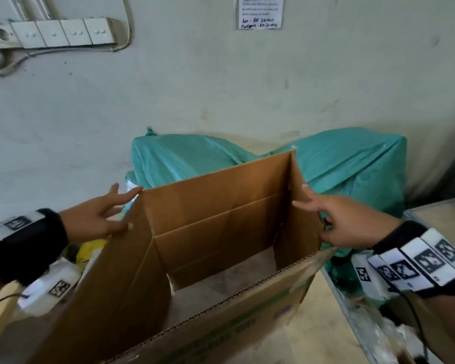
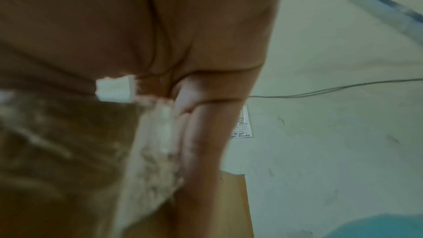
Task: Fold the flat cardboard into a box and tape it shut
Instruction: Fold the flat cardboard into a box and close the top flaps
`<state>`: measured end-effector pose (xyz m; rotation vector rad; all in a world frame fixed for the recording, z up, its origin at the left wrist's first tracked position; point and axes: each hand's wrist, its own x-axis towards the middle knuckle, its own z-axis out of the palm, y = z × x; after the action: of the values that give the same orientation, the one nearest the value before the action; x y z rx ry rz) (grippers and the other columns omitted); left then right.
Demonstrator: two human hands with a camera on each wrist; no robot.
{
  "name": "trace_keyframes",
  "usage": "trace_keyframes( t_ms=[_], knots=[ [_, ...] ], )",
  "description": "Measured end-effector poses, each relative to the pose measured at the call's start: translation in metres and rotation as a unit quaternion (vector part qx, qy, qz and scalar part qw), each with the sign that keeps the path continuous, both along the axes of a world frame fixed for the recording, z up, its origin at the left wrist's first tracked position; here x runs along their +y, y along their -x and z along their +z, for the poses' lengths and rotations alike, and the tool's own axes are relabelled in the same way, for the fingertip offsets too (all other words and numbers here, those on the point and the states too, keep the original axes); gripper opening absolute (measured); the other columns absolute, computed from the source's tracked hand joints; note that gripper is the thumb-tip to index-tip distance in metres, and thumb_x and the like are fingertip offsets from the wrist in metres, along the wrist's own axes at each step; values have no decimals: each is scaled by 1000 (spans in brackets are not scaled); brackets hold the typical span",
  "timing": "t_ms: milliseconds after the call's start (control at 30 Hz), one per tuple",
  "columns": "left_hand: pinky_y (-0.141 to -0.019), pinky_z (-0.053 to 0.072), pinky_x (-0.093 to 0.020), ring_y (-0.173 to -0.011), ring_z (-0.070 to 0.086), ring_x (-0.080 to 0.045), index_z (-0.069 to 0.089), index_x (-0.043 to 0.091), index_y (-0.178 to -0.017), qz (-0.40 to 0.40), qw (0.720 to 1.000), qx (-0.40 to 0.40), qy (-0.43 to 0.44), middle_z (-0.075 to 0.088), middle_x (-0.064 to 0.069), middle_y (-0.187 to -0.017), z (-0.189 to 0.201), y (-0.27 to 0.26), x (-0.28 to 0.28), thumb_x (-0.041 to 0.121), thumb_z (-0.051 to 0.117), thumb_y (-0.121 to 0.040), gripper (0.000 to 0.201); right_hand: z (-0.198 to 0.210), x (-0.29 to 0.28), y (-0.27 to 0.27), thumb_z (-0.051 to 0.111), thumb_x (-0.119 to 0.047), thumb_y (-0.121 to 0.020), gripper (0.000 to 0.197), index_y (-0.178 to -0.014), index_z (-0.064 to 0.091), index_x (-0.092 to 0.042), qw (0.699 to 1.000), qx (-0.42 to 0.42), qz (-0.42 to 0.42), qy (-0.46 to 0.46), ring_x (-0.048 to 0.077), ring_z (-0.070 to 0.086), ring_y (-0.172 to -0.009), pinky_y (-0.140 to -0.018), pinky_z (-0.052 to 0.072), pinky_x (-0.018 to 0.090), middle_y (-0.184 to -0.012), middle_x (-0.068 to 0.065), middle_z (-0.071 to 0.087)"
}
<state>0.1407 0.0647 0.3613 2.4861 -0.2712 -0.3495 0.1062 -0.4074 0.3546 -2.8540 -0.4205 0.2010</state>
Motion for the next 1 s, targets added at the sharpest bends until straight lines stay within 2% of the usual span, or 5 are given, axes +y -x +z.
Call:
trace_keyframes(
  t_ms=[233, 433, 667, 800, 1000],
  knots=[
    [-85, 56, -54, -108, 67, -31, 15, 65, -140, -98, 982, 163, 21, 56, 11, -138, -13, 64, 8, 33, 72, -81, 88, -2, 0, -8, 70, -29, -90, 60, -145, 48, -17, 996, -52, -54, -44, 5, 52, -131, -103, 33, 15, -151, 8, 48],
    [-80, 58, -22, -97, 68, -4, 26, 36, -148, 55, 996, 50, -38, 58, 13, -121, -8, 49, -5, 7, 51, -92, 69, 6, -11, 12, 80, -31, -78, 79, -142, 37, -51, 999, 19, 14, 25, -6, 48, -126, -104, 40, 15, -142, -18, 50],
    [-113, 35, -34, -140, 37, -20, 19, 23, -154, 84, 993, 9, -80, 27, -4, -159, -18, 28, -37, 9, 46, -91, 70, 1, -15, 28, 68, -83, -51, 108, -133, -3, -79, 994, 97, 44, 2, -14, 38, -129, -105, 39, 11, -144, -35, 30],
    [-53, 56, -30, -85, 66, -25, 4, 26, -155, 92, 994, 49, -45, 20, -6, -158, -21, 24, -53, 8, 41, -93, 74, 5, -9, 39, 69, -83, -58, 109, -139, -4, -72, 988, 131, 75, 32, -8, 45, -131, -107, 42, 15, -153, -28, 33],
    [-53, 55, -25, -76, 58, -14, -4, 55, -146, 78, 995, 55, 8, 36, -13, -152, -20, 30, -46, 11, 50, -95, 86, 19, 7, 42, 62, -72, -70, 123, -153, -22, -37, 978, 131, 100, 129, 5, 23, -148, -120, 26, 22, -167, -8, 3]
  ],
)
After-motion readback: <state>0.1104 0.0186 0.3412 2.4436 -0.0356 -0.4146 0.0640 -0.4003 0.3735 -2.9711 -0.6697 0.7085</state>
